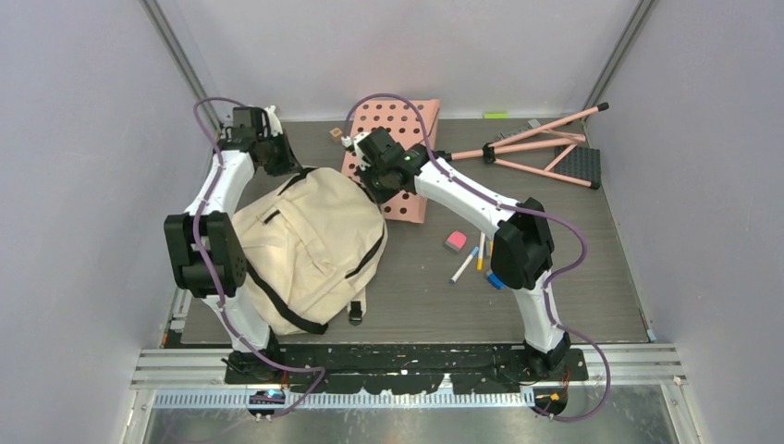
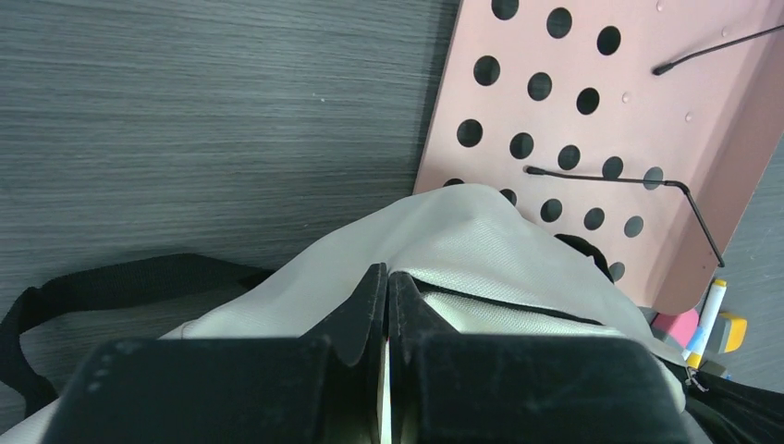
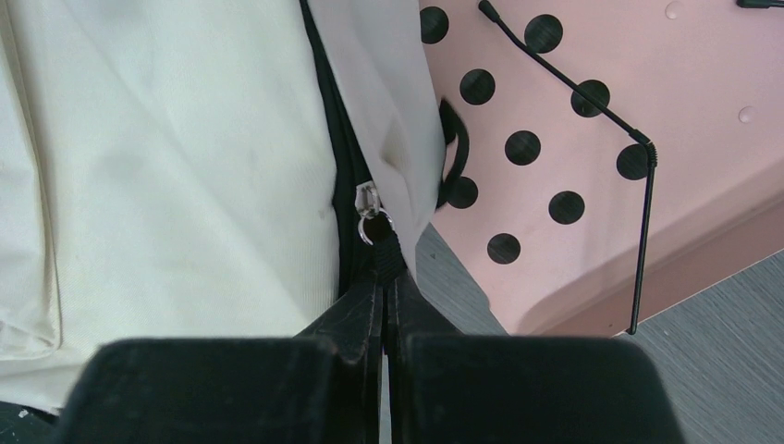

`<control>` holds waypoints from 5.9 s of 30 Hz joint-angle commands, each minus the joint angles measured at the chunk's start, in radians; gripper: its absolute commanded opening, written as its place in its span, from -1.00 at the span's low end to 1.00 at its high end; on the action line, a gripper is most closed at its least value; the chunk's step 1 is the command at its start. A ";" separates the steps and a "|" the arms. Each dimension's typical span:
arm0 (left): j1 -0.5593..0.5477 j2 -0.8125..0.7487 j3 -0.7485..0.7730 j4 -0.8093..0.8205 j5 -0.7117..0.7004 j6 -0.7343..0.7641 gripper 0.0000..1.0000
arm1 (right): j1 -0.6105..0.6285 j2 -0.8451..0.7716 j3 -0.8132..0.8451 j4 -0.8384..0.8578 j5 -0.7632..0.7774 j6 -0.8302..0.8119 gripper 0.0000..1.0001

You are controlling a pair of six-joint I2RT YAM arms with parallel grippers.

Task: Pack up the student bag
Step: Zip the student bag at the center of the board.

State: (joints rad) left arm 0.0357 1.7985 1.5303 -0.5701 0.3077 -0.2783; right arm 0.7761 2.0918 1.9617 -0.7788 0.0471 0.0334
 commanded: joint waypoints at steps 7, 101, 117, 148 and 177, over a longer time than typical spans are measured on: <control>0.105 -0.073 0.064 0.056 -0.232 -0.090 -1.00 | 0.015 0.000 0.054 -0.116 0.047 -0.029 -0.99; -0.204 -0.120 -0.225 0.082 0.097 0.620 -0.12 | 0.040 -0.091 -0.108 -0.017 0.042 0.021 -0.99; -0.199 -0.034 -0.069 0.129 -0.105 0.294 -1.00 | 0.073 -0.073 -0.052 -0.054 0.037 -0.002 -0.99; 0.010 -0.185 -0.056 -0.017 -0.020 -0.224 -0.03 | 0.153 -0.051 -0.023 -0.032 0.120 0.070 -0.99; -0.278 -0.129 -0.246 0.127 0.091 -0.809 -0.41 | 0.170 -0.136 -0.186 0.101 0.160 0.026 -0.99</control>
State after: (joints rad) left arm -0.2276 1.6745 1.2545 -0.4740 0.3622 -1.0649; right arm 0.9348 2.0068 1.7641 -0.7128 0.1856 0.0879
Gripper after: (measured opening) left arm 0.397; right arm 0.040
